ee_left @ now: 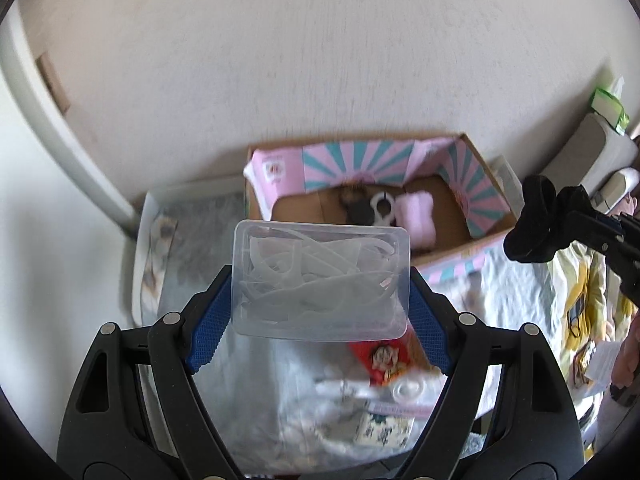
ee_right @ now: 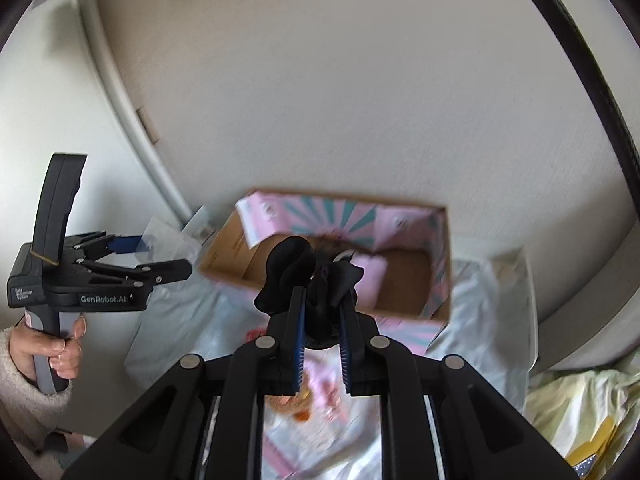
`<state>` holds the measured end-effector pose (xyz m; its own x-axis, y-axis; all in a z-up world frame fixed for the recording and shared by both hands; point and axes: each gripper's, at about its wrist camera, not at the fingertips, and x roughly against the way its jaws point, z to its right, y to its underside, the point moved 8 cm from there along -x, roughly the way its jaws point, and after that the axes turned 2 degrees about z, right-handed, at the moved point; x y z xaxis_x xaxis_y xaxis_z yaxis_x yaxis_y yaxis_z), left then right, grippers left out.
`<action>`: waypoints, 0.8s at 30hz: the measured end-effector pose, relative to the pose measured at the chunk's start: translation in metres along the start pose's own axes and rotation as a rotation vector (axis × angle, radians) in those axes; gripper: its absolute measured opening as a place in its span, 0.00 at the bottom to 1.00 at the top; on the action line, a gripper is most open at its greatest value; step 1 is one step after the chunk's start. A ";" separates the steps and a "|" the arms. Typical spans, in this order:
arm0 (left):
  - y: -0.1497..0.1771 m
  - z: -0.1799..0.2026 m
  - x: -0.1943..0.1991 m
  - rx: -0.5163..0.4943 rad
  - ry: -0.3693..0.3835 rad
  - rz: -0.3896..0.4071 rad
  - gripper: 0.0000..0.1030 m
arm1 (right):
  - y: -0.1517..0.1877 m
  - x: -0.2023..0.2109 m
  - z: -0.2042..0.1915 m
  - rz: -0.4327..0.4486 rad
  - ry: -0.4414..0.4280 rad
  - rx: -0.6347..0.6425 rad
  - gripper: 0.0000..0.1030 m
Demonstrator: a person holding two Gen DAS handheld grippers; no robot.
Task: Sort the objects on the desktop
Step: 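Carry the floss box and black glove up over the cardboard box with both tools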
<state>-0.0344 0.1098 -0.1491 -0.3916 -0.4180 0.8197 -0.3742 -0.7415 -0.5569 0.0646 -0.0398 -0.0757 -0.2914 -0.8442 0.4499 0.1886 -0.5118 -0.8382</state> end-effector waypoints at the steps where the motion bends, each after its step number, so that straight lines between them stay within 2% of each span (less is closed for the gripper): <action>1: -0.005 0.001 -0.003 -0.008 -0.003 0.000 0.77 | -0.008 -0.004 0.004 0.004 -0.005 -0.009 0.13; 5: -0.025 0.003 -0.025 -0.037 -0.014 -0.014 0.77 | -0.028 -0.026 0.023 -0.012 0.004 -0.038 0.13; 10: -0.042 0.003 -0.066 -0.044 -0.013 -0.059 0.77 | -0.035 -0.068 0.041 -0.068 0.001 -0.054 0.13; 17: -0.035 -0.002 -0.128 -0.032 -0.023 -0.169 0.77 | -0.017 -0.130 0.055 -0.182 -0.004 -0.090 0.13; 24: -0.026 0.000 -0.149 -0.044 0.001 -0.211 0.78 | 0.000 -0.156 0.057 -0.241 -0.006 -0.098 0.13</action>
<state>0.0340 0.1914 -0.2570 -0.3013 -0.2553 0.9187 -0.4847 -0.7887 -0.3782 0.1638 0.0834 -0.1281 -0.3112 -0.7007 0.6420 0.0227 -0.6808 -0.7321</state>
